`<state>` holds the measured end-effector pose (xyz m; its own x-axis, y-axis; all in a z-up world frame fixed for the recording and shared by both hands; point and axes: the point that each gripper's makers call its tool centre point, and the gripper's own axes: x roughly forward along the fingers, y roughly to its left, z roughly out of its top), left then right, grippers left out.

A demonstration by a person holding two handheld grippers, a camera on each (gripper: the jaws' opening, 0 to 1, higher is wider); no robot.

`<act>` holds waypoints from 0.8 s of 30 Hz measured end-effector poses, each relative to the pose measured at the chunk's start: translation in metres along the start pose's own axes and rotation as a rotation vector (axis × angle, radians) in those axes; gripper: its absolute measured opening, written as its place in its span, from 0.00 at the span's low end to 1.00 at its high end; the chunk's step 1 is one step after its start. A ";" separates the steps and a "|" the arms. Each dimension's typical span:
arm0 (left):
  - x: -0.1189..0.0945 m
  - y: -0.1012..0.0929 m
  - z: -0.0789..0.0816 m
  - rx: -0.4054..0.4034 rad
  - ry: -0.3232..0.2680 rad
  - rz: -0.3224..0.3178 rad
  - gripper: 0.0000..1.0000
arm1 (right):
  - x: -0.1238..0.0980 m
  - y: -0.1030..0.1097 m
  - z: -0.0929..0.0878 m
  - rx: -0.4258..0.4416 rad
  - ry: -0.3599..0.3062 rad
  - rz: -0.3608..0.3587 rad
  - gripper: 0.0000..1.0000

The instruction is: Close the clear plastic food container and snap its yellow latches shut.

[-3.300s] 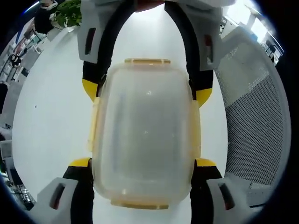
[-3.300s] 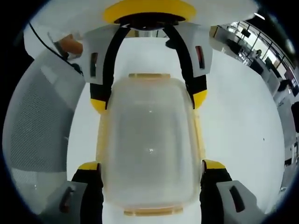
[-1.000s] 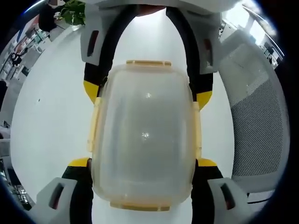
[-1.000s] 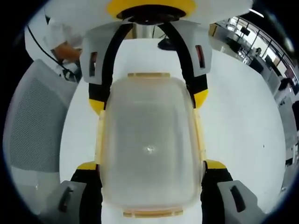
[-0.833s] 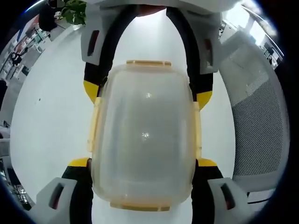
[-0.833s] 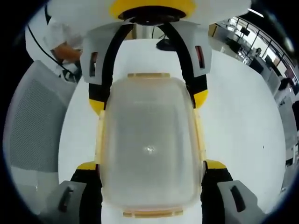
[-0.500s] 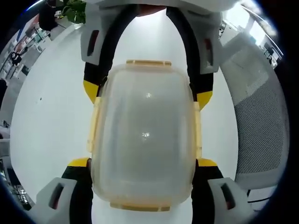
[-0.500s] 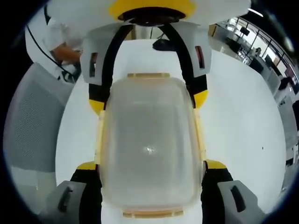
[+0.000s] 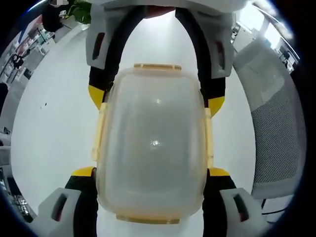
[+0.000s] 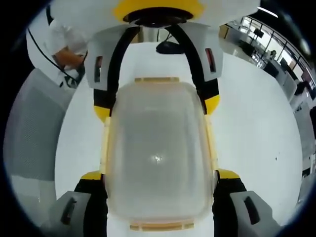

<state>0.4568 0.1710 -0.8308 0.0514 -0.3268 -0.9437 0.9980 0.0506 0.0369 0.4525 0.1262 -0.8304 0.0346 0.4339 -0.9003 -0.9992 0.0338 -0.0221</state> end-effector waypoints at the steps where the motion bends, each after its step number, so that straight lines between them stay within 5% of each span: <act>1: 0.000 0.002 0.000 -0.001 -0.001 0.000 0.89 | 0.000 -0.001 0.000 -0.001 0.002 0.000 0.90; 24: 0.003 0.028 0.003 0.019 -0.010 -0.004 0.90 | 0.000 -0.026 -0.001 0.019 0.000 -0.013 0.90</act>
<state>0.4845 0.1685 -0.8312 0.0478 -0.3367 -0.9404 0.9987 0.0312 0.0396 0.4787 0.1243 -0.8301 0.0471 0.4333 -0.9000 -0.9981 0.0564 -0.0251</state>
